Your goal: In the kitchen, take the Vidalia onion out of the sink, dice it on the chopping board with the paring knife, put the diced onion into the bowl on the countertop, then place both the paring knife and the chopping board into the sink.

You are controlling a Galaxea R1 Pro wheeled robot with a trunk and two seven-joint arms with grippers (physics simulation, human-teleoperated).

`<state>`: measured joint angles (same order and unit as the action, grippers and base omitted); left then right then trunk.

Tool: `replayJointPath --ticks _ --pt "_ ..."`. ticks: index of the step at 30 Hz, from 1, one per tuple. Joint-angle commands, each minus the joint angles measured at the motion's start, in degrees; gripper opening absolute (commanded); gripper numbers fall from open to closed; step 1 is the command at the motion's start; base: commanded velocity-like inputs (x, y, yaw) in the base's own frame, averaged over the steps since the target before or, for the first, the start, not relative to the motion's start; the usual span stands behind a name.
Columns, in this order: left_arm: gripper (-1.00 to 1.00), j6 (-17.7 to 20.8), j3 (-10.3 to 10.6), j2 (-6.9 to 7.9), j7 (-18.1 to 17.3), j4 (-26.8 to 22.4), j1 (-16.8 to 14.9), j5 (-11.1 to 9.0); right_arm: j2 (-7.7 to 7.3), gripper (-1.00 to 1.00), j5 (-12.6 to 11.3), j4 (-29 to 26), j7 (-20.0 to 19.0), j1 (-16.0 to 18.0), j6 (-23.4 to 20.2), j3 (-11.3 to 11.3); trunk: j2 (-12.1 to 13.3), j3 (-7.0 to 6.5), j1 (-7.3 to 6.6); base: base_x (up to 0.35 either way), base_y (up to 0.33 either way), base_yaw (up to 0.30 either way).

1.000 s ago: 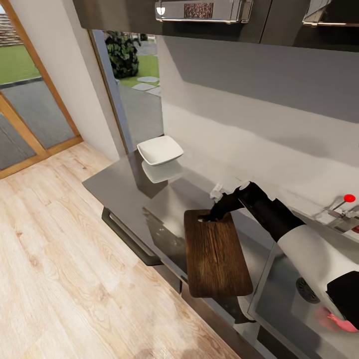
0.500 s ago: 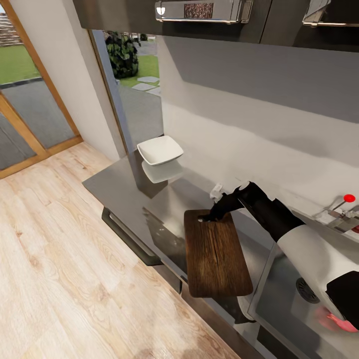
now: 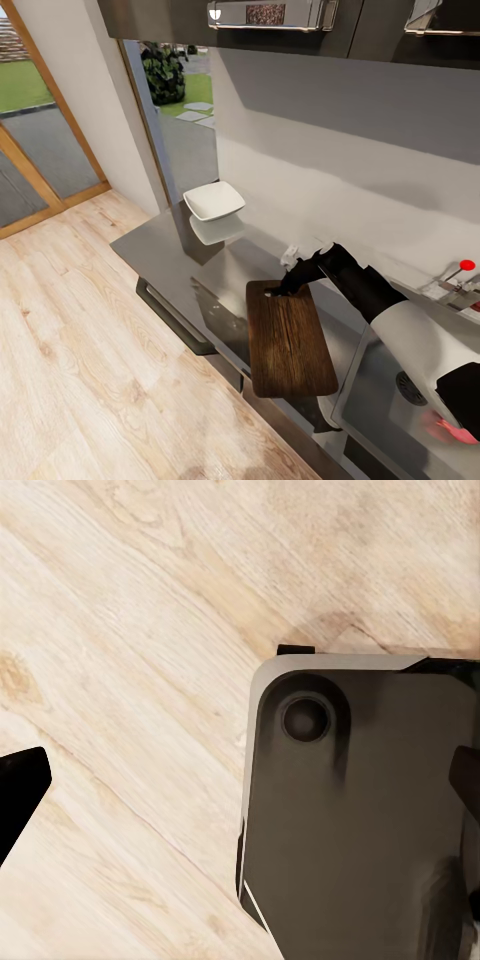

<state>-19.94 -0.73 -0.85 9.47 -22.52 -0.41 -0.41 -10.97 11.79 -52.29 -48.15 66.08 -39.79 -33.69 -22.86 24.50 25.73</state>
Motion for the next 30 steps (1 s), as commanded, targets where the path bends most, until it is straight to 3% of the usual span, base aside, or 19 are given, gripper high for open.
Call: replayJointPath --ticks 1,15,21,30 --pt "1.0 -0.18 -0.06 -0.03 0.11 0.02 -0.03 -0.03 -0.02 -1.0 0.7 2.1 -0.36 0.01 0.07 -0.15 -0.05 0.1 0.06 0.0 0.0 0.0" --pt "1.0 -0.18 -0.06 -0.03 0.11 0.02 -0.03 -0.03 0.06 -1.0 0.65 2.08 -0.37 0.01 -0.02 -0.15 -0.05 0.1 0.06 0.0 0.0 0.0" --pt "1.0 -0.18 -0.06 -0.03 0.11 0.02 -0.03 -0.03 1.69 -1.0 0.75 2.05 -0.38 0.01 -0.1 -0.17 -0.05 0.1 0.06 0.0 0.0 0.0" --pt "1.0 -0.18 -0.06 -0.03 0.11 0.01 -0.03 -0.03 2.41 -1.0 2.08 2.03 -0.45 0.01 -0.11 -0.24 -0.05 0.1 0.06 0.0 0.0 0.0"
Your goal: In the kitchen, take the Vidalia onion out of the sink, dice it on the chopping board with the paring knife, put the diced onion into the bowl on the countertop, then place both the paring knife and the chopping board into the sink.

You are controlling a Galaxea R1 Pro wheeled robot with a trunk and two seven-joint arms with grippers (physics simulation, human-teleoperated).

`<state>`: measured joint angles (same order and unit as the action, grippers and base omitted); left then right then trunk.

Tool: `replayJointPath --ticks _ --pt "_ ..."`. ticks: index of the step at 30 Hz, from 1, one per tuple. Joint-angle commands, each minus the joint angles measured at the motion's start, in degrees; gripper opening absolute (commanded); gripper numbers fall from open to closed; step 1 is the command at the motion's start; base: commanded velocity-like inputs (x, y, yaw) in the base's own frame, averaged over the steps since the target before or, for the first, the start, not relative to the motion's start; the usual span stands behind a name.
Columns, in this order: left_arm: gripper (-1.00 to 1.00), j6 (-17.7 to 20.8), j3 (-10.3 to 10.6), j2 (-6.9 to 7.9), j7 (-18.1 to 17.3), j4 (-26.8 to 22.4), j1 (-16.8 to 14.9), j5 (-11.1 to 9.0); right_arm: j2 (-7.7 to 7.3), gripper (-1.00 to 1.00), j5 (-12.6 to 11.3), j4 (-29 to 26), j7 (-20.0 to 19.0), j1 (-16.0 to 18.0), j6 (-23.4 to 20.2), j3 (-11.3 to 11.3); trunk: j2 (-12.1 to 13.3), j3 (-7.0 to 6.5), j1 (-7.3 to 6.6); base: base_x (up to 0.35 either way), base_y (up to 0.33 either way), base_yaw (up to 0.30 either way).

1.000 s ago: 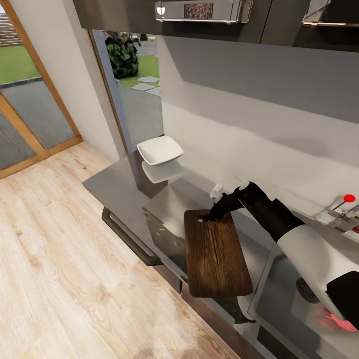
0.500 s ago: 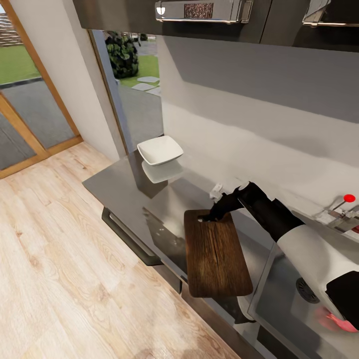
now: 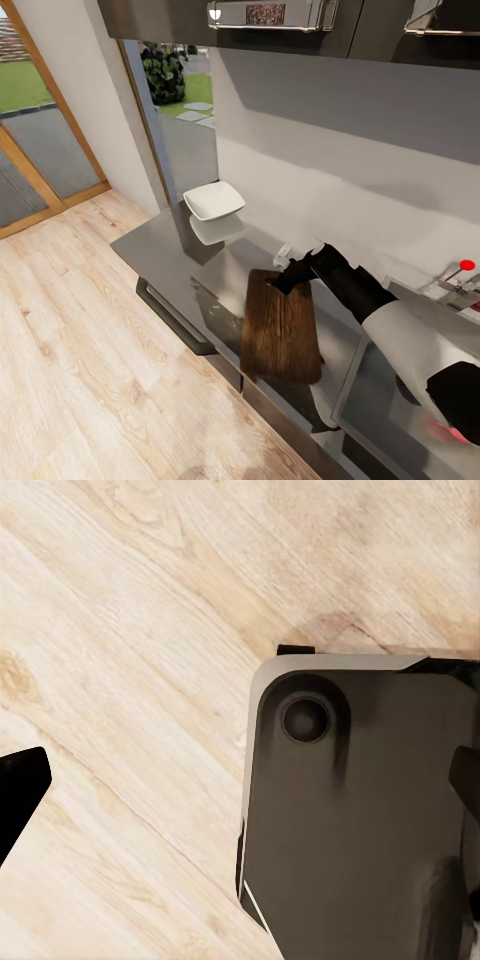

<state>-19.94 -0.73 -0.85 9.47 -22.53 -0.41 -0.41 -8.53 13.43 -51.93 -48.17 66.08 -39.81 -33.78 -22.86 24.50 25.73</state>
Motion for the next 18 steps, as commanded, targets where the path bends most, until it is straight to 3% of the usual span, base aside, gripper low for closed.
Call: replayJointPath --ticks 1,18 --pt "1.0 -0.18 -0.06 -0.03 0.11 0.02 -0.03 -0.03 0.08 -1.0 0.54 1.68 -0.43 0.02 -0.09 -0.14 -0.06 0.1 0.05 0.0 0.0 0.0" --pt "1.0 -0.18 -0.06 -0.03 0.11 0.03 -0.03 -0.03 0.21 -1.0 0.79 1.65 -0.47 0.01 -0.08 -0.14 -0.06 0.1 0.05 0.0 0.0 0.0"
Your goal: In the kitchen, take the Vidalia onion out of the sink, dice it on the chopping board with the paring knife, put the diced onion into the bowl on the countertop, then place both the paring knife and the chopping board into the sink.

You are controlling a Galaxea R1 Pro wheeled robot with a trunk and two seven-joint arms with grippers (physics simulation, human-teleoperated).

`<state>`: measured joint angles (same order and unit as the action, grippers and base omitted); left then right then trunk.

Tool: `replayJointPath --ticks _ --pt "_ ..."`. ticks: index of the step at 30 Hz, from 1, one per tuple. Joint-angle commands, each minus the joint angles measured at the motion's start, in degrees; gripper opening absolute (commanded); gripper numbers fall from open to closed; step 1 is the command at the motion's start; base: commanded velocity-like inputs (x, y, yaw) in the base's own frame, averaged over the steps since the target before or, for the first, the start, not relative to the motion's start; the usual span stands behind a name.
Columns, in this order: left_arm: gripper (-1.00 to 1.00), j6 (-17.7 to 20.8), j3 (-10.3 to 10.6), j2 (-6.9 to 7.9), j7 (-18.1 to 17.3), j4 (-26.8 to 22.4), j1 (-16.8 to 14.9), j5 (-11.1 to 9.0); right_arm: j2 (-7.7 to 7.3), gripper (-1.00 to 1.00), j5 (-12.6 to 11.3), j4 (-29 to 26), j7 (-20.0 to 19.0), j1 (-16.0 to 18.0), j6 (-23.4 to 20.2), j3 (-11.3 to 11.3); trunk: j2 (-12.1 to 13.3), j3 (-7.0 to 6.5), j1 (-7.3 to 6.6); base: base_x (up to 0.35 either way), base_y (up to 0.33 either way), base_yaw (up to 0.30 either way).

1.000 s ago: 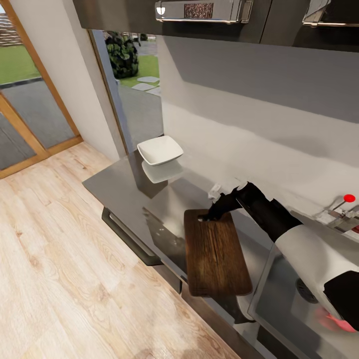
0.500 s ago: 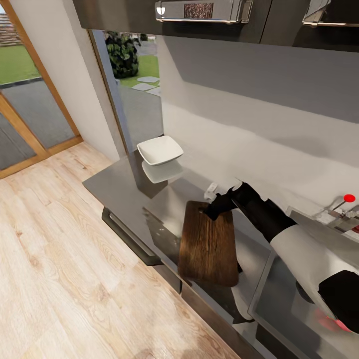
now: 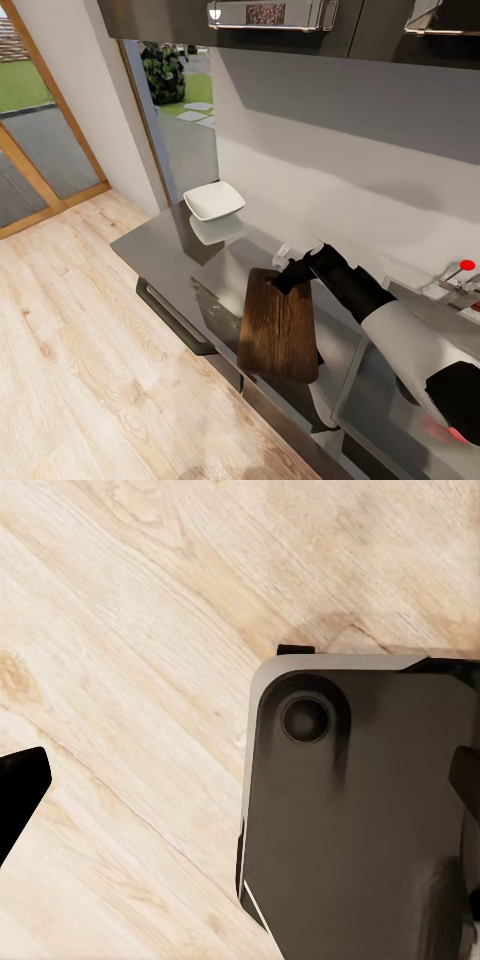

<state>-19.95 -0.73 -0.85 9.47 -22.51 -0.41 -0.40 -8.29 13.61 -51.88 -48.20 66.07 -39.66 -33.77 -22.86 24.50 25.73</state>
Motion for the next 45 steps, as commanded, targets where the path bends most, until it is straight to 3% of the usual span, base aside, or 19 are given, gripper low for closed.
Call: replayJointPath --ticks 1,18,26,33,45 --pt "1.0 -0.18 -0.06 -0.03 0.11 0.01 -0.03 -0.03 -0.05 -1.0 0.62 1.61 -0.46 0.02 -0.24 -0.12 -0.06 0.1 0.05 0.0 0.0 0.0" --pt "1.0 -0.18 -0.06 -0.03 0.11 0.01 -0.03 -0.03 -0.18 -1.0 0.67 1.48 -0.69 0.02 -0.35 0.44 -0.06 0.1 0.05 0.0 0.0 0.0" --pt "1.0 -0.18 -0.06 -0.03 0.11 0.01 -0.03 -0.03 -0.31 -1.0 0.63 1.09 -0.67 0.02 -0.61 2.42 -0.06 0.1 0.05 0.0 0.0 0.0" --pt "1.0 -0.18 -0.06 -0.02 0.11 0.01 -0.03 -0.03 -0.4 -1.0 0.63 0.97 -0.67 0.02 -0.68 6.07 -0.06 0.1 0.05 0.0 0.0 0.0" --pt "1.0 -0.18 -0.06 -0.01 0.11 -0.07 -0.03 -0.03 -0.56 -1.0 0.63 0.9 -0.72 0.02 -0.68 6.53 -0.06 0.1 0.05 0.0 0.0 0.0"
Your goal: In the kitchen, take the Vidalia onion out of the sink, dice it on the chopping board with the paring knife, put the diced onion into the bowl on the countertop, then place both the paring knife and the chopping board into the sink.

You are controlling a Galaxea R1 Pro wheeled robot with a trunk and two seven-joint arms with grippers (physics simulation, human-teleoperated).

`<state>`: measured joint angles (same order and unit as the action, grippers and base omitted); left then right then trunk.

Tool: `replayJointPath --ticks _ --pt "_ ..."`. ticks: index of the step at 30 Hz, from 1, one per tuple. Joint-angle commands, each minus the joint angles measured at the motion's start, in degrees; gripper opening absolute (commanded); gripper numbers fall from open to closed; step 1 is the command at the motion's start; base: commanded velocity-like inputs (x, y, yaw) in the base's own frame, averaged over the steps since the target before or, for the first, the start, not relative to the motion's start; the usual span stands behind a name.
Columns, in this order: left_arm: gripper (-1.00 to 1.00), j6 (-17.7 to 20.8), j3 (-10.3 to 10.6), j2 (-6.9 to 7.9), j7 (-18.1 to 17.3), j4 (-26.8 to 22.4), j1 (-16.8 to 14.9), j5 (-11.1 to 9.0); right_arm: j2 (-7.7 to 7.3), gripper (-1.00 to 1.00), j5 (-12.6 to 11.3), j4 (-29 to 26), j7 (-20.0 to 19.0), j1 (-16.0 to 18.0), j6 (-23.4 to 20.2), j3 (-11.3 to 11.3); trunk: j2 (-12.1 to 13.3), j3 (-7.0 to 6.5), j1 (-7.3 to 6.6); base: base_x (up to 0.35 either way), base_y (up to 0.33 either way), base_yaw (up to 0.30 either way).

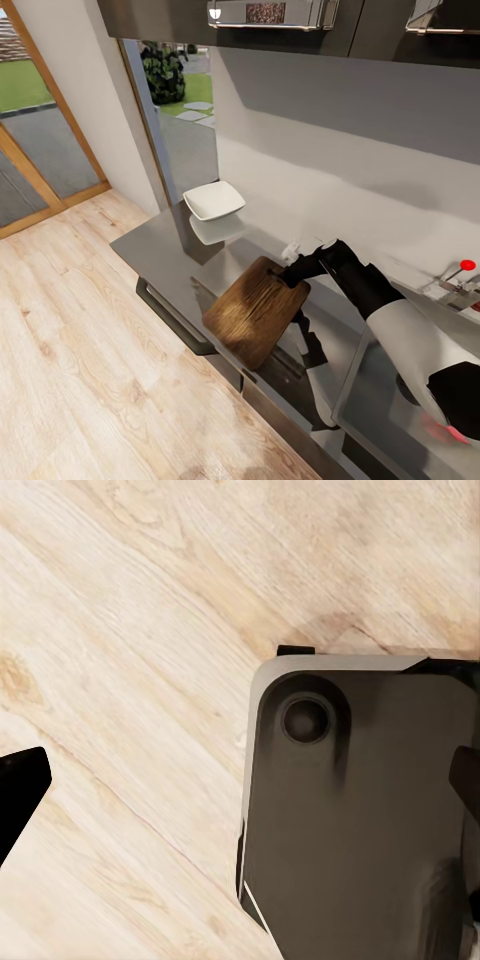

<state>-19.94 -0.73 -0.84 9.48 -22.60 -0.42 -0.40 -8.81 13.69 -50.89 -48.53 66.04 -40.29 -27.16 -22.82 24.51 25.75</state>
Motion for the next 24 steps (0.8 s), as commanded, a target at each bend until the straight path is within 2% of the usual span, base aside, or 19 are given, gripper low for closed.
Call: replayJointPath --ticks 1,9,24 --pt "1.0 -0.18 -0.06 -0.03 0.1 0.01 -0.02 -0.04 -0.06 -1.0 0.55 -0.09 -0.37 0.06 -0.05 -0.09 -0.09 0.09 0.03 0.0 0.0 0.0" --pt "1.0 -0.18 -0.01 -0.27 0.1 0.01 -0.02 -0.04 -0.16 -1.0 0.49 -0.09 -0.41 0.06 -0.11 0.0 -0.09 -0.01 0.03 0.0 0.0 0.0" --pt "1.0 -0.18 0.02 -0.22 0.1 0.1 -0.02 -0.11 -0.15 -1.0 0.47 -0.16 -0.42 0.06 -0.09 0.02 -0.09 -1.28 0.03 0.0 0.0 0.0"
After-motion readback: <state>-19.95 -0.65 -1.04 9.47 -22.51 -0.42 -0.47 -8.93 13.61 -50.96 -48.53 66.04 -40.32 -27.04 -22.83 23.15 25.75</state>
